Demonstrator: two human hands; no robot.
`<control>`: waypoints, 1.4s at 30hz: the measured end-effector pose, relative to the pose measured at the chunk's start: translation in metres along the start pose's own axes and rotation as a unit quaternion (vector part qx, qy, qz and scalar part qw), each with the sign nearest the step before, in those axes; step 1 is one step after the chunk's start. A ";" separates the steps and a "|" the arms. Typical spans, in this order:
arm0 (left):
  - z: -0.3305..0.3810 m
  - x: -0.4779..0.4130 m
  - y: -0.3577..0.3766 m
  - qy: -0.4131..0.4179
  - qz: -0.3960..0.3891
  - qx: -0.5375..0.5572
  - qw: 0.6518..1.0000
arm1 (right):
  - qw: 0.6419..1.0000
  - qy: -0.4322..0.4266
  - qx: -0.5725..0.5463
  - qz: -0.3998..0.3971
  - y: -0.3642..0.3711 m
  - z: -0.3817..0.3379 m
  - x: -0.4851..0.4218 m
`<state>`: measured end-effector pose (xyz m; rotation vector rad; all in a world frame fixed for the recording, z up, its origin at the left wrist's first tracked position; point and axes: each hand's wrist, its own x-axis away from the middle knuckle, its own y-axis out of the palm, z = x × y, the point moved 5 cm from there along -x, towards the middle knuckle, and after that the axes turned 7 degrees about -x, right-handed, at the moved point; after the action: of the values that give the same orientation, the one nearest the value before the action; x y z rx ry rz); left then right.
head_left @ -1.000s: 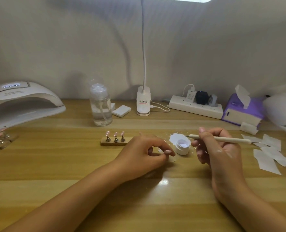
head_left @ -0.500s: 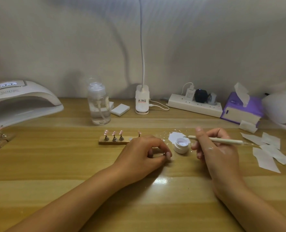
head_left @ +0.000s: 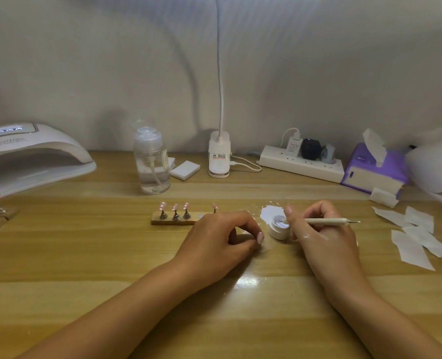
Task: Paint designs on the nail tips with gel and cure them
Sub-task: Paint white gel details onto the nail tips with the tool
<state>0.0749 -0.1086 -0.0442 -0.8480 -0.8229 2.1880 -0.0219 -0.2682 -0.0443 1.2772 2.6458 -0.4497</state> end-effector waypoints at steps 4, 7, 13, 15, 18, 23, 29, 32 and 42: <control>0.001 0.000 0.000 -0.002 0.008 -0.008 1.000 | 1.000 -0.010 -0.002 0.005 -0.001 -0.001 0.000; 0.001 0.000 -0.001 0.001 0.004 -0.005 1.000 | 0.999 -0.001 -0.037 0.002 0.000 -0.001 0.000; -0.001 0.000 0.000 0.002 0.005 -0.003 1.000 | 0.999 -0.009 -0.039 -0.004 -0.001 -0.002 0.001; -0.001 -0.001 0.000 0.002 0.005 -0.004 1.000 | 0.999 -0.008 -0.043 -0.001 -0.002 -0.002 0.001; -0.001 -0.001 0.000 0.001 0.004 -0.004 1.000 | 0.999 -0.006 -0.044 -0.003 -0.001 -0.003 0.001; -0.001 0.000 -0.002 -0.006 0.004 0.001 1.000 | 0.993 0.010 -0.115 0.018 -0.005 -0.008 0.004; 0.000 -0.002 -0.004 -0.007 -0.018 0.001 1.000 | 0.975 0.011 -0.224 -0.010 0.000 -0.026 0.016; 0.003 -0.003 -0.007 0.011 -0.031 -0.026 0.999 | 0.969 0.047 -0.240 -0.037 0.010 -0.026 0.024; 0.004 -0.001 -0.005 0.046 -0.010 -0.053 0.997 | 0.964 0.121 -0.236 -0.030 0.014 -0.017 0.025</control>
<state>0.0747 -0.1078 -0.0379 -0.9803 -0.9038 2.0865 -0.0268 -0.2357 -0.0377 1.1551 2.7487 0.3403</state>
